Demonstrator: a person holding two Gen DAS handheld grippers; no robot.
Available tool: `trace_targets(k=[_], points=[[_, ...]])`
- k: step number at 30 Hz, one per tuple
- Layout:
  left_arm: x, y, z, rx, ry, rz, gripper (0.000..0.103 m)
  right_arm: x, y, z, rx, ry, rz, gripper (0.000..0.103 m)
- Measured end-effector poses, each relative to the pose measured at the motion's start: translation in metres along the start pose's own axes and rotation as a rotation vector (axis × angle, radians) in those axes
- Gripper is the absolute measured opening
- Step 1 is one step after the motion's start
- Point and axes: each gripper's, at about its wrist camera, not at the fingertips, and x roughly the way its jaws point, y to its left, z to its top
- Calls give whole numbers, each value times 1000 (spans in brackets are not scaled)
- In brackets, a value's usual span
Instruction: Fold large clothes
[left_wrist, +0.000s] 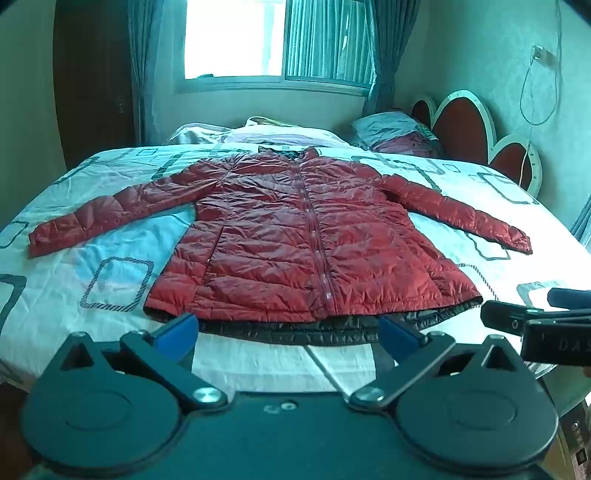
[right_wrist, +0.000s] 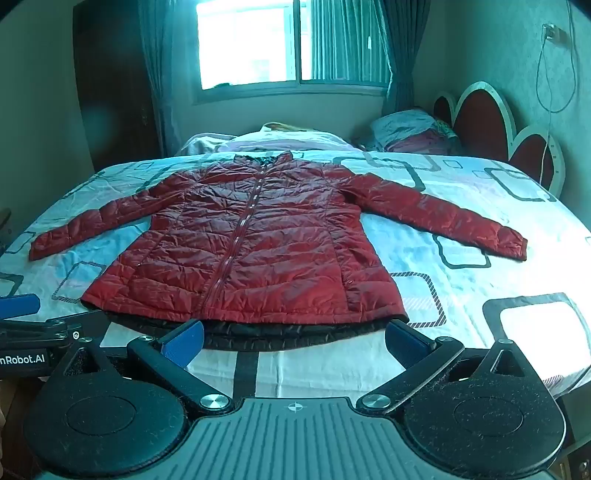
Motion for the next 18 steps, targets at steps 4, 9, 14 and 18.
trace_targets(k=[4, 9, 14, 18], points=[[0, 1, 0, -11, 1, -11, 103, -1, 1, 1, -5, 1, 1, 103], [-2, 21, 1, -22, -3, -10, 103, 0, 3, 0, -13, -1, -7, 103], [-4, 19, 1, -20, -5, 0, 103, -1, 4, -1, -15, -4, -10, 103], [-4, 18, 1, -19, -5, 2, 103, -3, 1, 2, -11, -5, -15, 103]])
